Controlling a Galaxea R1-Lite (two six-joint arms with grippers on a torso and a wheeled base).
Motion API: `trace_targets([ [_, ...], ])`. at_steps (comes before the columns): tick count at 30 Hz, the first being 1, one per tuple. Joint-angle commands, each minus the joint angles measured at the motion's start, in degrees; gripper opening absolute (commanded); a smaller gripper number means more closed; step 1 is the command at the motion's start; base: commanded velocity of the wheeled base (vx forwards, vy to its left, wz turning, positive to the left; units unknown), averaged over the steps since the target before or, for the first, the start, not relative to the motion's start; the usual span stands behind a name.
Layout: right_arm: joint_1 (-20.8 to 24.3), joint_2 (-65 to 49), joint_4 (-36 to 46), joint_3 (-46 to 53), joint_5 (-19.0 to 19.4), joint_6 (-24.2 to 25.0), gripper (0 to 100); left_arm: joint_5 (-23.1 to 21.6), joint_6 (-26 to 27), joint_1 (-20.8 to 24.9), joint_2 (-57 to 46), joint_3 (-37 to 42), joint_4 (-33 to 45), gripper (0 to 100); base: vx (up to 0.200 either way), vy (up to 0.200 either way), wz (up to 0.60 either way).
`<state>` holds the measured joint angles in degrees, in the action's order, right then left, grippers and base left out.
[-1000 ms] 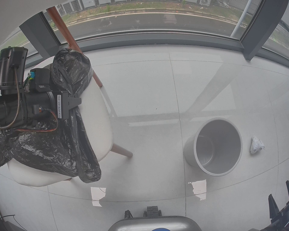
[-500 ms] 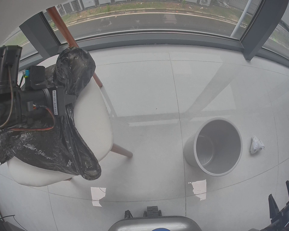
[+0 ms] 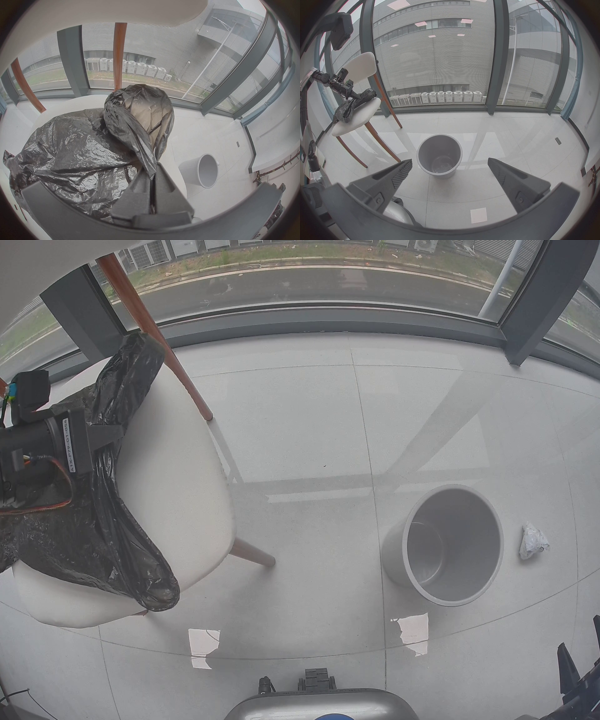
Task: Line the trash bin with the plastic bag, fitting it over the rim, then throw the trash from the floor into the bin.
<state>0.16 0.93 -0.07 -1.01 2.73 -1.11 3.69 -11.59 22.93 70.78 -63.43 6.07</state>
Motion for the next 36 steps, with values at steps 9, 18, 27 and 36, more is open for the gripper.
trace_targets([
  [9, 0.0, -0.9, 0.0, 1.0, 0.0, 0.0, 100, -0.1, 0.0, 0.0, -3.5, 3.0, 0.0, 0, 0.0, -0.089, 0.0],
  [18, 0.0, -0.9, 0.0, 1.0, 0.0, 0.0, 100, -0.5, 0.0, 0.1, -3.5, 3.3, -0.1, 0, 0.0, -0.2, 0.0],
  [27, 0.0, -0.9, 0.0, 1.0, 0.1, 0.0, 100, -0.7, 0.2, 0.4, -3.5, 3.1, -0.1, 0, 0.0, -0.2, 0.0],
  [36, 0.0, -0.9, 0.0, 1.0, 0.0, 0.0, 100, -1.4, 0.3, 2.2, -3.7, 2.2, -0.2, 0, 0.0, -0.2, 0.0],
])
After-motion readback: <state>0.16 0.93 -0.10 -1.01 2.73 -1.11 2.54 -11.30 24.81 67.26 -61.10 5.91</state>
